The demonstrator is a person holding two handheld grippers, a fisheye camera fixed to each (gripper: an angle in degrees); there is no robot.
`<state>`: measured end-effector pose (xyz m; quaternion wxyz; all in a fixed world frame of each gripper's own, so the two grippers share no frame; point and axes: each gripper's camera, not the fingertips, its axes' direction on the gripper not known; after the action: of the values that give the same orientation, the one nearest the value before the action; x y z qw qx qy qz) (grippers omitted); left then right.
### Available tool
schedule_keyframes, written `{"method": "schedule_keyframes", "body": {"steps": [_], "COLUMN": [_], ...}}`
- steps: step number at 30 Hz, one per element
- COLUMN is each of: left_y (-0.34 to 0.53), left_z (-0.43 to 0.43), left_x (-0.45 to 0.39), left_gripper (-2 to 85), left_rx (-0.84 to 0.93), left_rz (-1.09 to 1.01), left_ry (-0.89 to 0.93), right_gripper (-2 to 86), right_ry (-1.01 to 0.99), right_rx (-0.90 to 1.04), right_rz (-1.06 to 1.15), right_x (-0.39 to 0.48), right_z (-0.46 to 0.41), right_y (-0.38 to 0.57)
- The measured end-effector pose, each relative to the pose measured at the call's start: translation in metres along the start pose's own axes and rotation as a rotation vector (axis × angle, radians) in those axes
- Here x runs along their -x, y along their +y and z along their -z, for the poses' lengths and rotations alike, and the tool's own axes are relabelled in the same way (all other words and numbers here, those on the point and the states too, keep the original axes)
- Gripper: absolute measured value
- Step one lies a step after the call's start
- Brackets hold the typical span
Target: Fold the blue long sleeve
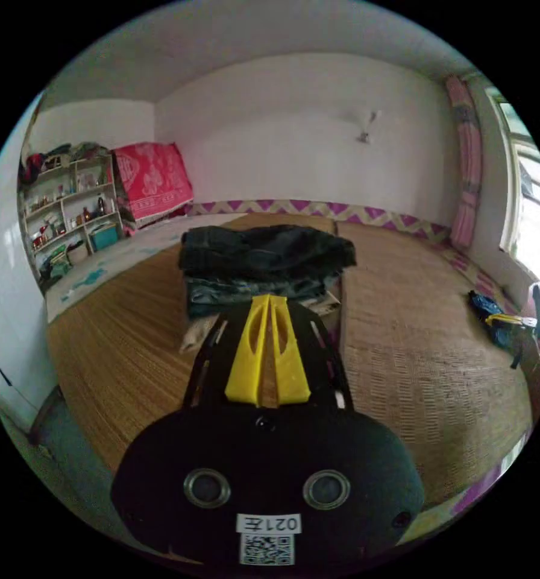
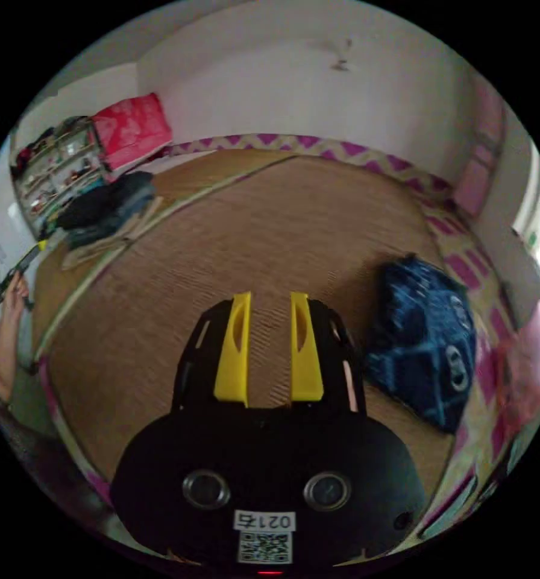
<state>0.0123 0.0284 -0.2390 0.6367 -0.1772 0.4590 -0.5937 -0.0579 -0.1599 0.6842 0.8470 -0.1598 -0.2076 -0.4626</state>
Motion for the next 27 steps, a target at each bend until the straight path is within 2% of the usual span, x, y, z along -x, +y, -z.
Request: {"method": "schedule_keyframes", "body": {"steps": [4, 9, 12, 17, 19, 23, 27], "left_y": [0.058, 0.117, 0.148, 0.197, 0.207, 0.231, 0.249], "left_z": [-0.009, -0.025, -0.037, -0.069, -0.072, -0.079, -0.082], "left_x": [-0.097, -0.171, -0.2, -0.223, -0.223, -0.226, -0.231], "left_gripper": [-0.9, -0.5, -0.8, -0.9, -0.9, -1.0, -0.9], "left_rx": [0.143, 0.252, 0.332, 0.473, 0.479, 0.502, 0.501], "left_rz": [-0.106, -0.151, -0.14, -0.112, -0.102, -0.105, -0.113], "left_ry": [0.084, 0.238, 0.282, 0.247, 0.277, 0.275, 0.266], "right_gripper": [14.4, 18.6, 14.4, 5.6, 5.0, 4.4, 4.4], "right_ry": [0.209, 0.302, 0.362, 0.557, 0.562, 0.507, 0.41], "right_rx": [0.023, 0.124, 0.149, 0.17, 0.183, 0.164, 0.166], "right_rz": [-0.103, -0.024, -0.01, 0.008, 0.022, -0.091, -0.057], "right_x": [-0.06, -0.045, -0.016, 0.017, 0.023, 0.032, 0.069], "right_z": [0.023, 0.007, -0.009, -0.015, -0.011, 0.03, 0.069], "right_y": [0.043, 0.043, 0.037, 0.036, 0.034, 0.017, 0.002]}}
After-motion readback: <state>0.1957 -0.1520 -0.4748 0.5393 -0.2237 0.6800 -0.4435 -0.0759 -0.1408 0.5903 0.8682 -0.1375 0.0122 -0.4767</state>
